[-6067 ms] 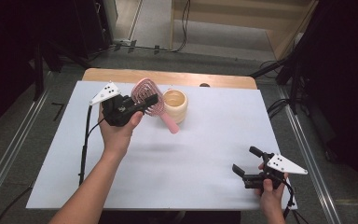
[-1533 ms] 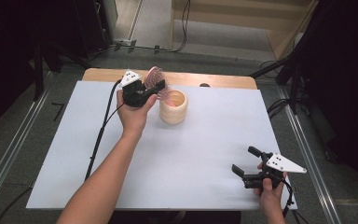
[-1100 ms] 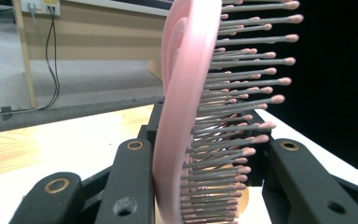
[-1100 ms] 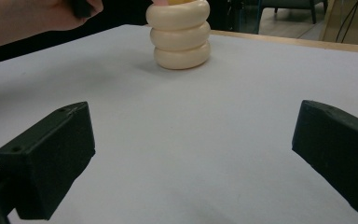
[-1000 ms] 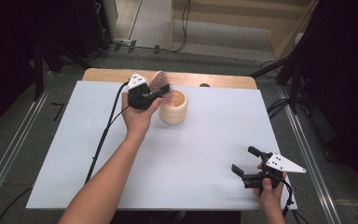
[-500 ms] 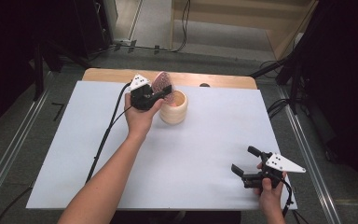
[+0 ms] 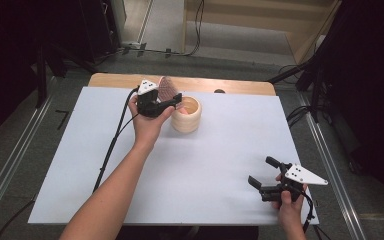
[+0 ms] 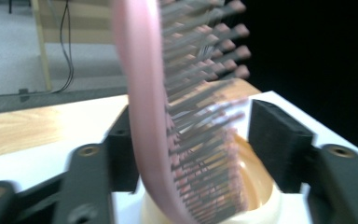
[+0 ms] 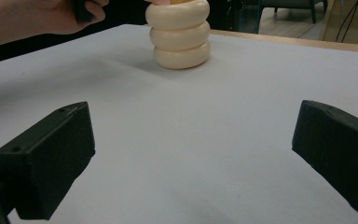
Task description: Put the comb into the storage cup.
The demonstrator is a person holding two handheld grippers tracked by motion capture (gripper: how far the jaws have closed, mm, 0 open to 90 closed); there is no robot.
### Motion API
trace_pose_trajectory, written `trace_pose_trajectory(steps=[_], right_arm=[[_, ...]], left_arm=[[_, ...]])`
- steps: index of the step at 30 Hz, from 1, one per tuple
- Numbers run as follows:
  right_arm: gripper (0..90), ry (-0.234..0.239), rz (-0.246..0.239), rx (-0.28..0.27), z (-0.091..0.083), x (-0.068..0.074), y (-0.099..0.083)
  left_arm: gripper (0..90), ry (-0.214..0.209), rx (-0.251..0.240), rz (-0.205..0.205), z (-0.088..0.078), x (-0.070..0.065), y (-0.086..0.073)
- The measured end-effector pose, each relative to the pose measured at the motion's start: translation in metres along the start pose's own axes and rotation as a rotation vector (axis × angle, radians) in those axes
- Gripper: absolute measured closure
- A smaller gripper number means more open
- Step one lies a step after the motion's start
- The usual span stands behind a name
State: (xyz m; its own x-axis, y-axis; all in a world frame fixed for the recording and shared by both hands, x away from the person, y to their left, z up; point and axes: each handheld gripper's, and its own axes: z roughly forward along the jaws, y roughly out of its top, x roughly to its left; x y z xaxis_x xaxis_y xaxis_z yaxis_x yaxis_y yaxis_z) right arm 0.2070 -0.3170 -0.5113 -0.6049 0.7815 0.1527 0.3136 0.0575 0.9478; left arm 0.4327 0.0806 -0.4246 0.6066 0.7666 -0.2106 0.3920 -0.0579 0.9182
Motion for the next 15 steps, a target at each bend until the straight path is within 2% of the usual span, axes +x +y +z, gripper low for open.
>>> trace_pose_trajectory(steps=[1,2,3,5,7,9,11,15], right_arm=[[0.0,-0.001,0.000,0.001,0.000,0.000,0.000],[0.0,-0.001,0.001,0.000,0.000,0.000,0.000],[0.0,-0.001,0.001,0.000,0.000,0.000,0.000],[0.0,-0.001,-0.001,0.001,0.000,0.000,0.000],[0.0,-0.002,0.000,0.001,0.000,0.000,0.000],[0.0,0.000,-0.001,0.000,0.000,0.000,0.000],[0.0,-0.001,0.000,0.001,0.000,0.000,0.000],[0.0,-0.002,-0.003,0.000,0.000,0.000,0.000]], left_arm=[[29.1,0.009,0.003,-0.002,0.000,0.000,0.000],[22.8,-0.001,-0.001,-0.005,-0.001,0.001,-0.001],[22.8,-0.003,-0.002,-0.009,-0.001,0.002,-0.001],[14.2,0.008,0.006,-0.009,-0.002,0.002,-0.001],[10.6,0.012,0.007,-0.005,-0.004,0.002,-0.001],[8.0,-0.004,0.004,-0.003,-0.006,0.002,-0.002],[0.0,-0.008,0.006,0.002,-0.008,0.002,-0.002],[0.0,-0.031,-0.008,0.017,-0.014,0.002,-0.003]])
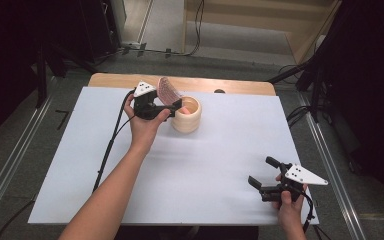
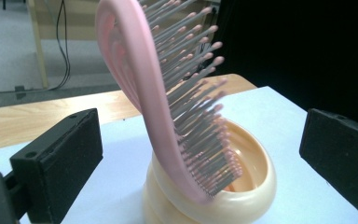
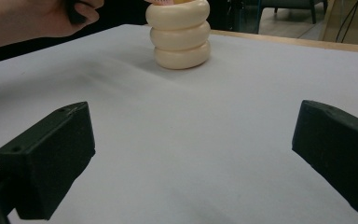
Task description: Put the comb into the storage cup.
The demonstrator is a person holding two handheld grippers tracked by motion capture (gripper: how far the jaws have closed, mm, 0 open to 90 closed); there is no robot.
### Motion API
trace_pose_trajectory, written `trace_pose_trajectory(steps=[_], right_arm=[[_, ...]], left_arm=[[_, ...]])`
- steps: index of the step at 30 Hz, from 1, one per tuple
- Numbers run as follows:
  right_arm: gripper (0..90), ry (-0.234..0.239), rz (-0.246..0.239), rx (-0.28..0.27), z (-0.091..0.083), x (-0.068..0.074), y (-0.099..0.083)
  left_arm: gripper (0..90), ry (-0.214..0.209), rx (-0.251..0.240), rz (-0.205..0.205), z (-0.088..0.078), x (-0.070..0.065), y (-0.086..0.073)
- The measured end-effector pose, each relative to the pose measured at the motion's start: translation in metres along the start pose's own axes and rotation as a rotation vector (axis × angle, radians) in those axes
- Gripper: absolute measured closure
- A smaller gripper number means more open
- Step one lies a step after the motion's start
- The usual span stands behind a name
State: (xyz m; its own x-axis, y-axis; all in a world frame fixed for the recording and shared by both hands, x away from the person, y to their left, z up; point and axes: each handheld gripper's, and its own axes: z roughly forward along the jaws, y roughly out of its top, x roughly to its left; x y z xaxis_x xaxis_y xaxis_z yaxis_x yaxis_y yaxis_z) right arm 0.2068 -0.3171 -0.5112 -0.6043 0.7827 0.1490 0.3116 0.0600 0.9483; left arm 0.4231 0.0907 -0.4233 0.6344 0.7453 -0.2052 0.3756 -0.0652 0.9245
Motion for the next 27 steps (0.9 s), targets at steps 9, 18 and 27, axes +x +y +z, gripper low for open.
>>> trace_pose_trajectory(steps=[9,18,27], right_arm=[[0.0,0.000,-0.001,0.000,0.000,0.000,0.000],[0.0,0.000,-0.001,0.002,0.000,0.000,0.000],[0.0,0.000,-0.001,0.001,0.001,0.001,0.000]], left_arm=[[0.0,-0.012,-0.012,0.020,-0.013,0.000,-0.003],[0.0,-0.028,-0.011,0.049,-0.028,-0.005,-0.007],[0.0,-0.038,-0.013,0.066,-0.040,-0.008,-0.015]])
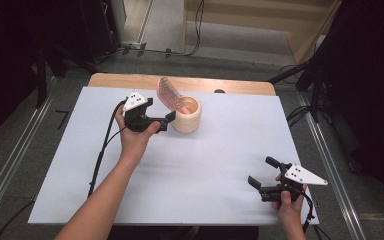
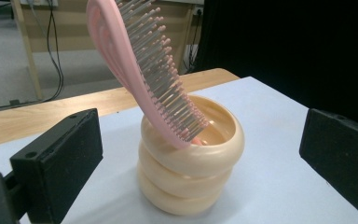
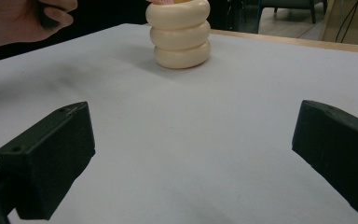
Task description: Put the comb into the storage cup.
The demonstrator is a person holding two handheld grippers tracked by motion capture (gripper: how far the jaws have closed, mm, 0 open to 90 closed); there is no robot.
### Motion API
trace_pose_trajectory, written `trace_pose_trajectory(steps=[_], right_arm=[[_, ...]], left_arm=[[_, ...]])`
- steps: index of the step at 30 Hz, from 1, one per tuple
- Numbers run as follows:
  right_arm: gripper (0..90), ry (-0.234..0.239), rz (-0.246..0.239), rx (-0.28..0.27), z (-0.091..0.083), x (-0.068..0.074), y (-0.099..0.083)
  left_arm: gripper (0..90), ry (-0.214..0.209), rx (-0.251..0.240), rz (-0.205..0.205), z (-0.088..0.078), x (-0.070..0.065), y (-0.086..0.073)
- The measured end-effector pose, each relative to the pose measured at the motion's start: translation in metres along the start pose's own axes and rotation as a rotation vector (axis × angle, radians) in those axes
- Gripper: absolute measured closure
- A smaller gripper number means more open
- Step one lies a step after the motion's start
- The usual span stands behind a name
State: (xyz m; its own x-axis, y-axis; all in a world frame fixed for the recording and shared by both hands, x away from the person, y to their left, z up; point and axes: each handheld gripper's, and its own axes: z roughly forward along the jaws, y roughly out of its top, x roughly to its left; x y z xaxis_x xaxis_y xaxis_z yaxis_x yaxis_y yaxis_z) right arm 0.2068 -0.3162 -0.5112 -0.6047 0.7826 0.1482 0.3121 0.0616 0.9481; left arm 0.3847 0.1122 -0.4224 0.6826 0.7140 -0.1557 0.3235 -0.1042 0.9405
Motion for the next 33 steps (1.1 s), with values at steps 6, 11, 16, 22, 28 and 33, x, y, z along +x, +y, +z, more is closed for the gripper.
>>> trace_pose_trajectory(steps=[6,11,16,22,28,33], right_arm=[[0.0,-0.002,0.000,0.000,0.000,0.000,0.000],[0.0,0.000,-0.002,0.001,0.000,0.000,0.000],[0.0,-0.002,0.000,0.001,0.000,0.000,0.000],[0.0,-0.001,-0.002,0.002,0.000,0.001,0.000],[0.0,-0.004,-0.004,0.003,0.000,0.001,0.000],[0.0,-0.004,-0.004,0.003,0.000,0.001,0.000]], left_arm=[[0.0,-0.009,-0.004,0.004,-0.009,-0.001,-0.003],[0.0,-0.005,-0.008,0.012,-0.017,-0.003,-0.007],[0.0,-0.010,-0.012,0.014,-0.025,-0.003,-0.011],[0.0,-0.010,-0.015,0.023,-0.035,-0.003,-0.016],[0.0,-0.008,-0.009,0.034,-0.044,-0.003,-0.023],[0.0,-0.010,-0.009,0.036,-0.053,-0.003,-0.029]])
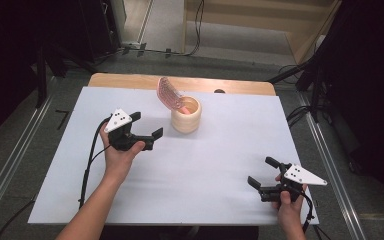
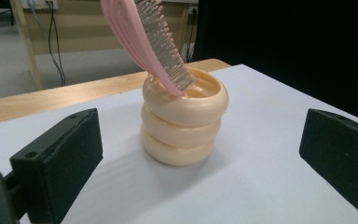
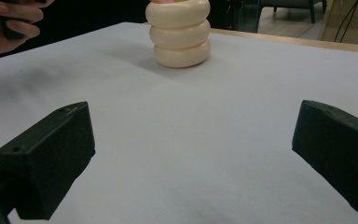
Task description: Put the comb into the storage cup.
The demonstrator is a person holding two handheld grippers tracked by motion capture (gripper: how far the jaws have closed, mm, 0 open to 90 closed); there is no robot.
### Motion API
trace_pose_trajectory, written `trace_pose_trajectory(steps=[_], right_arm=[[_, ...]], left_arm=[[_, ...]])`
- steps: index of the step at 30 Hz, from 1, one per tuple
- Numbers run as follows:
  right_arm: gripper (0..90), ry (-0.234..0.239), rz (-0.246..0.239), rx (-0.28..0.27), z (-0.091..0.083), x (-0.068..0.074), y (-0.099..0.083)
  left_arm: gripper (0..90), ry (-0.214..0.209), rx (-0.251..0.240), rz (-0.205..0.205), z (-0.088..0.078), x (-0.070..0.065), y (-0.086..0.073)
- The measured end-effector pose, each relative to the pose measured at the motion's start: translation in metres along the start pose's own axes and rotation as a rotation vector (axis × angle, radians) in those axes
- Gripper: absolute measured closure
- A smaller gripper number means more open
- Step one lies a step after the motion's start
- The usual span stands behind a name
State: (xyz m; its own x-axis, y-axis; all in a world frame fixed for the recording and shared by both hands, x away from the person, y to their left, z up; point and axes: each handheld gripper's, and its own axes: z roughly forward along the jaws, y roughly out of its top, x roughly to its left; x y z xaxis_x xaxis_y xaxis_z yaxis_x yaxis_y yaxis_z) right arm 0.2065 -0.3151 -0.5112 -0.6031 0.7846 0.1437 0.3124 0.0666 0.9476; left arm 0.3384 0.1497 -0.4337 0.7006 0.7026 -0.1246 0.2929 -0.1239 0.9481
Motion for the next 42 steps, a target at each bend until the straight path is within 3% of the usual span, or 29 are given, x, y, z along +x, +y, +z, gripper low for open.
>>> trace_pose_trajectory(steps=[15,19,29,42], right_arm=[[0.0,-0.005,-0.006,0.003,0.000,0.000,0.000],[0.0,-0.005,-0.007,0.003,0.000,0.001,0.000],[0.0,-0.007,-0.007,0.005,0.001,0.001,0.000],[0.0,-0.011,-0.005,0.008,0.001,0.002,0.000]], left_arm=[[0.0,0.018,0.010,0.026,-0.028,0.000,-0.021],[0.0,0.026,0.024,0.050,-0.035,0.000,-0.026],[0.0,0.030,0.013,0.072,-0.054,-0.004,-0.032],[0.0,0.061,0.015,0.062,-0.084,0.001,-0.047]])
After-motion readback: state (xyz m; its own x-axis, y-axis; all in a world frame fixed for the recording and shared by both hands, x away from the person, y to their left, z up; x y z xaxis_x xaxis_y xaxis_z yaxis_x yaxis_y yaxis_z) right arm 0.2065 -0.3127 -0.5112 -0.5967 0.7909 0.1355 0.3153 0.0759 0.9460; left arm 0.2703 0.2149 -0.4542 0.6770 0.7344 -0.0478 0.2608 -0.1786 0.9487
